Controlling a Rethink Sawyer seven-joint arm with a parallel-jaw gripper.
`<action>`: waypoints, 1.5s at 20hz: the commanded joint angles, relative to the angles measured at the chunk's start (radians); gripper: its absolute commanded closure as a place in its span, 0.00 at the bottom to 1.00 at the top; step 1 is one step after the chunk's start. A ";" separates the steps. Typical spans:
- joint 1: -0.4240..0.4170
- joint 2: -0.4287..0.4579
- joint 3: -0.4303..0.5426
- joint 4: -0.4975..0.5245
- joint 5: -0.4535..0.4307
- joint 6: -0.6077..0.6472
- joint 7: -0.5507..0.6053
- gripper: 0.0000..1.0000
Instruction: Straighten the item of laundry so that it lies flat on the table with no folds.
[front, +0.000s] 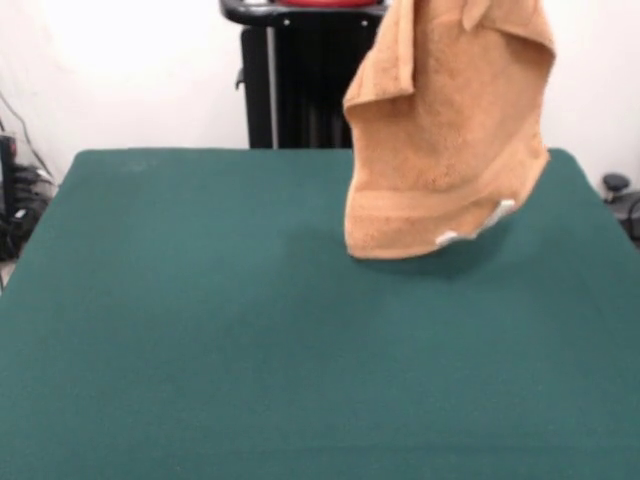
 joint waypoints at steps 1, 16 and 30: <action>0.005 0.019 0.004 -0.039 0.012 0.192 0.312 1.00; -0.066 0.156 0.050 -0.343 -0.010 0.394 0.299 1.00; -0.120 0.374 0.067 -0.746 -0.015 0.580 0.308 1.00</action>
